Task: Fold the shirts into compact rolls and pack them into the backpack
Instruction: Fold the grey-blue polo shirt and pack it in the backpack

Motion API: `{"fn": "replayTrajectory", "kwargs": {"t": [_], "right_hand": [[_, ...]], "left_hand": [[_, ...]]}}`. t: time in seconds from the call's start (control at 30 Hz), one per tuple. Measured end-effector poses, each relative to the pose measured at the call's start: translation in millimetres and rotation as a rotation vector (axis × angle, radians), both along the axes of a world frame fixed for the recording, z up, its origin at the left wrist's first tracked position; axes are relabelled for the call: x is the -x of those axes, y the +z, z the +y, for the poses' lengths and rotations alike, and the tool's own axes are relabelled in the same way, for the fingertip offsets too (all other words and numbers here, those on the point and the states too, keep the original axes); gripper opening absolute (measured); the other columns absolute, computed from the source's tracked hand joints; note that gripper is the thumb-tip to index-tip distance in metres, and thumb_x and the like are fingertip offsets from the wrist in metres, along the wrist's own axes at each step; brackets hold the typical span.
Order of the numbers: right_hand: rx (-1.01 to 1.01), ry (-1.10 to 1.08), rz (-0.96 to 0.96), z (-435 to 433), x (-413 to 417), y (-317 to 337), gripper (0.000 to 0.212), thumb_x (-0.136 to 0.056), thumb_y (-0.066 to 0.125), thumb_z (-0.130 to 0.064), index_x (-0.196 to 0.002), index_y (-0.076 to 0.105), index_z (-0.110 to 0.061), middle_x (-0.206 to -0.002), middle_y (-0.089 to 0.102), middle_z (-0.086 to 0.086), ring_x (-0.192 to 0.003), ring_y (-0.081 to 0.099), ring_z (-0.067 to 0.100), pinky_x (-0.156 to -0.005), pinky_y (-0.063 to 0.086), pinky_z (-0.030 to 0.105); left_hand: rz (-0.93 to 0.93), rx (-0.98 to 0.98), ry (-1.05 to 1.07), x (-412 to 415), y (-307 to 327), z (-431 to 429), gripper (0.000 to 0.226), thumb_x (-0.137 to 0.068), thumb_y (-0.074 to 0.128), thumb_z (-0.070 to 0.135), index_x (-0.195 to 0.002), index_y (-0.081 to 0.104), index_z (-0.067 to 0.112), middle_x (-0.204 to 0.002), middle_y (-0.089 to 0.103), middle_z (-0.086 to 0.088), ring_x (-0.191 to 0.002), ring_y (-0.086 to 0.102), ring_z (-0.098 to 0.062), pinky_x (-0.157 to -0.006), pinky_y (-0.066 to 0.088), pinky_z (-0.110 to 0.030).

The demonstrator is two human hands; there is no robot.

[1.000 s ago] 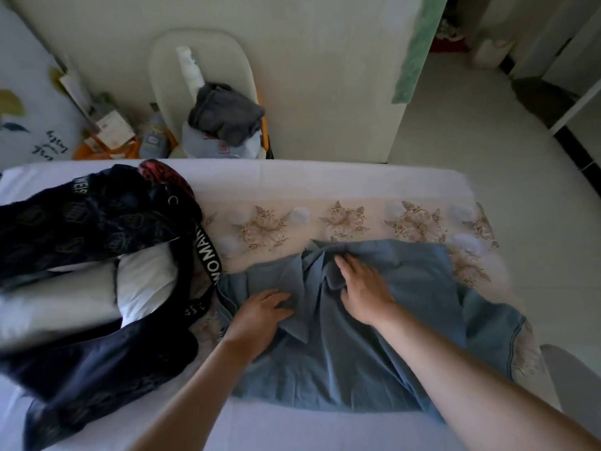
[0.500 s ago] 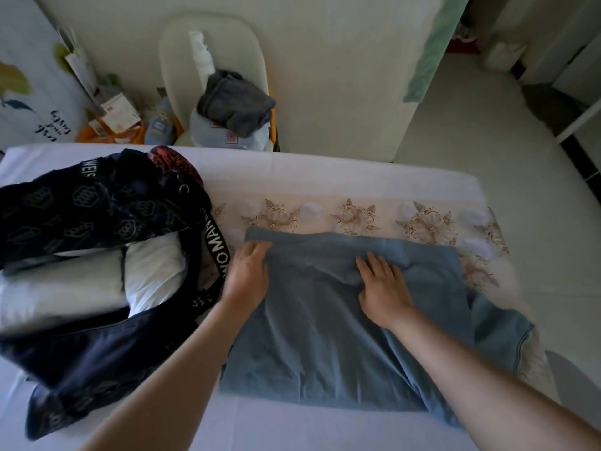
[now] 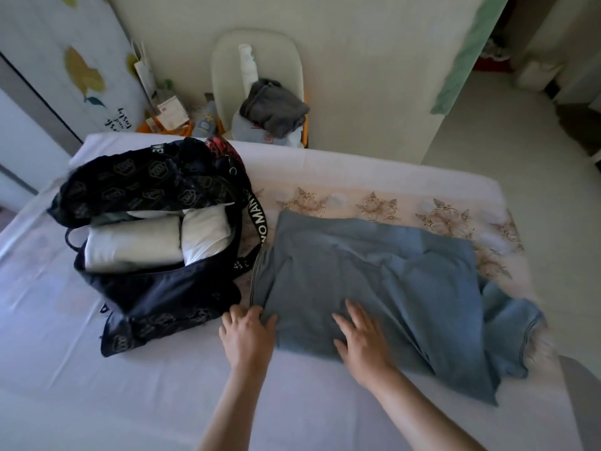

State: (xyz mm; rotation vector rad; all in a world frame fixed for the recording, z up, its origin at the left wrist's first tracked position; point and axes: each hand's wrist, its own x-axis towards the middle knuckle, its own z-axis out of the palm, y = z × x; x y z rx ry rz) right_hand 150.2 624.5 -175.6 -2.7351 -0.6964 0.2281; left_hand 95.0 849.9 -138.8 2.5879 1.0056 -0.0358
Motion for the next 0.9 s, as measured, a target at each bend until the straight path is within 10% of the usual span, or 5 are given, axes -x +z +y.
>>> {"fn": "replayTrajectory", "kwargs": {"t": [0.23, 0.37, 0.5, 0.67, 0.9], "right_hand": [[-0.052, -0.040, -0.014, 1.8, 1.2, 23.2, 0.029, -0.056, 0.091, -0.017, -0.071, 0.070, -0.028, -0.109, 0.070, -0.001, -0.088, 0.070, 0.024, -0.071, 0.056, 0.034], [-0.215, 0.052, 0.036, 4.3, 7.8, 18.1, 0.013, -0.075, 0.075, -0.012, -0.078, 0.068, -0.022, -0.115, 0.069, 0.004, -0.100, 0.068, 0.028, -0.085, 0.055, 0.035], [-0.265, -0.057, -0.097, -25.2, 16.4, 15.3, 0.019, -0.077, 0.068, -0.011, -0.093, 0.069, -0.022, -0.116, 0.067, 0.003, -0.102, 0.065, 0.025, -0.090, 0.046, 0.032], [-0.062, -0.675, -0.275, -98.9, 28.8, 27.2, 0.041, -0.075, 0.074, -0.016, -0.114, 0.064, -0.011, -0.106, 0.061, 0.015, -0.093, 0.059, 0.039, -0.075, 0.049, 0.044], [-0.057, -1.039, 0.203, -163.0, 46.7, 33.6, 0.021, -0.091, 0.064, -0.044, -0.098, 0.072, -0.026, -0.105, 0.072, 0.004, -0.104, 0.063, 0.030, -0.086, 0.046, 0.036]], "left_hand": [[-0.427, 0.385, 0.118, 4.7, 25.8, 2.7, 0.012, -0.100, 0.048, 0.017, -0.088, 0.047, 0.015, -0.074, 0.054, -0.005, -0.072, 0.048, -0.032, -0.063, 0.033, -0.035], [-0.228, 0.138, 0.090, 17.9, 16.1, 27.0, 0.001, -0.097, 0.047, 0.014, -0.098, 0.046, 0.013, -0.091, 0.063, -0.018, -0.087, 0.056, -0.040, -0.075, 0.039, -0.043], [-0.012, -0.038, 0.095, 20.9, 6.7, 23.0, 0.038, -0.078, 0.060, 0.004, -0.115, 0.055, 0.010, -0.113, 0.054, -0.021, -0.108, 0.048, -0.042, -0.091, 0.040, -0.049], [-0.279, 0.058, -0.340, -4.1, 16.4, -52.4, 0.036, -0.065, 0.068, 0.001, -0.097, 0.062, 0.017, -0.093, 0.059, -0.010, -0.086, 0.054, -0.038, -0.074, 0.049, -0.045], [0.015, 0.244, -0.819, -0.8, -7.2, -133.1, 0.030, -0.075, 0.075, 0.038, -0.104, 0.069, 0.035, -0.108, 0.054, 0.009, -0.107, 0.047, -0.015, -0.097, 0.039, -0.030]]}}
